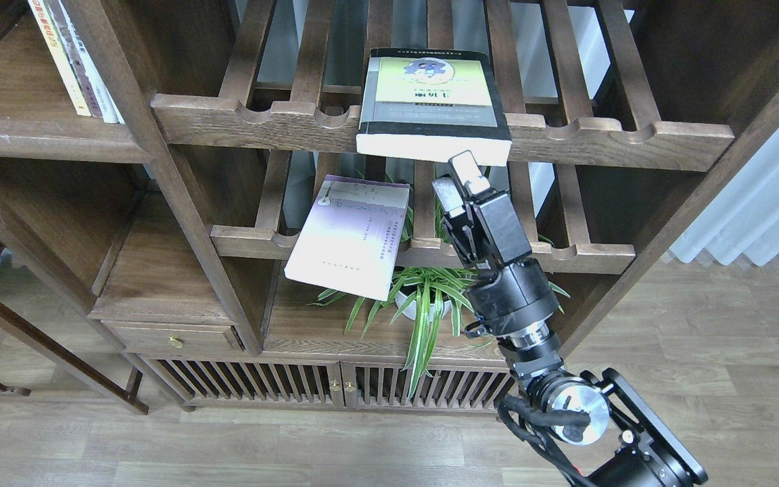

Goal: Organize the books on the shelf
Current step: 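Grasp the white-and-green book's lower edge with the right gripper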

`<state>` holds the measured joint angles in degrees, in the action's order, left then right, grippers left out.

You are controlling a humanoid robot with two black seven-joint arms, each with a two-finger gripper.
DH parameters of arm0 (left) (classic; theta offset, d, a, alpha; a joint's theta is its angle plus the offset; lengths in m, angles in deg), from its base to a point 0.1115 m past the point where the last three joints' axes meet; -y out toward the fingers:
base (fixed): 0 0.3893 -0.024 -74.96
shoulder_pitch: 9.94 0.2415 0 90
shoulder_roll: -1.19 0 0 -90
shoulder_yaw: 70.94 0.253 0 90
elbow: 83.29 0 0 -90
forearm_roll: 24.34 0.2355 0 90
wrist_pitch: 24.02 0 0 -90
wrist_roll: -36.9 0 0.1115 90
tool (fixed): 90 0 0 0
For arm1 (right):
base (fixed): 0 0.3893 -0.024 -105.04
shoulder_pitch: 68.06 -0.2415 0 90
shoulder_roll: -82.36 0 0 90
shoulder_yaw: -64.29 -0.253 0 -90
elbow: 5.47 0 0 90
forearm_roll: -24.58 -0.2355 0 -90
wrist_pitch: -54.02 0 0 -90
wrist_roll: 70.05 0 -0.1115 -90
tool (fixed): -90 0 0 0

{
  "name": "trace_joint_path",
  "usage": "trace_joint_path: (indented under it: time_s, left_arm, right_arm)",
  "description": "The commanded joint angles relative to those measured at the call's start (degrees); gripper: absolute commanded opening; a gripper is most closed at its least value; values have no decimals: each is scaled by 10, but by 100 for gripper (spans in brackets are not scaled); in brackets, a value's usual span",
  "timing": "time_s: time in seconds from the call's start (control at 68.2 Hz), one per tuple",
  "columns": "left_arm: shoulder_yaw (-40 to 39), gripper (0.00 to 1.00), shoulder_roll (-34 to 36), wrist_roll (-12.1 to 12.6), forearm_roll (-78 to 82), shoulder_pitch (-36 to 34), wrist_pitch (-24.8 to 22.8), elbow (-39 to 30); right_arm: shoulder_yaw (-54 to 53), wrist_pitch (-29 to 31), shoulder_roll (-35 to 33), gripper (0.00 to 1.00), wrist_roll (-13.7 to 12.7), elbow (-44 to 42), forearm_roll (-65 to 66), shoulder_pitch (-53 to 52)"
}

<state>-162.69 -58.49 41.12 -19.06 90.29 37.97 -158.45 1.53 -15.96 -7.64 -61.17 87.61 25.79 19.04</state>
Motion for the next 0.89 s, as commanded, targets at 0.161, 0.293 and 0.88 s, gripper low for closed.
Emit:
trace_joint_path:
  time_s: [0.161,0.293,0.88]
  left_arm:
    - [1,91,0,1,0,-3,0,0]
    - [0,91,1,1,0,-4,0,0]
    - [-11,93,3,1,0,-5,0,0]
  right_arm:
    - [2,-63,0,100,0,0,2,-33]
    - [2,-89,0,100,1,0,2,-45]
    - [-6,-90,0,99,6,1,1,-55]
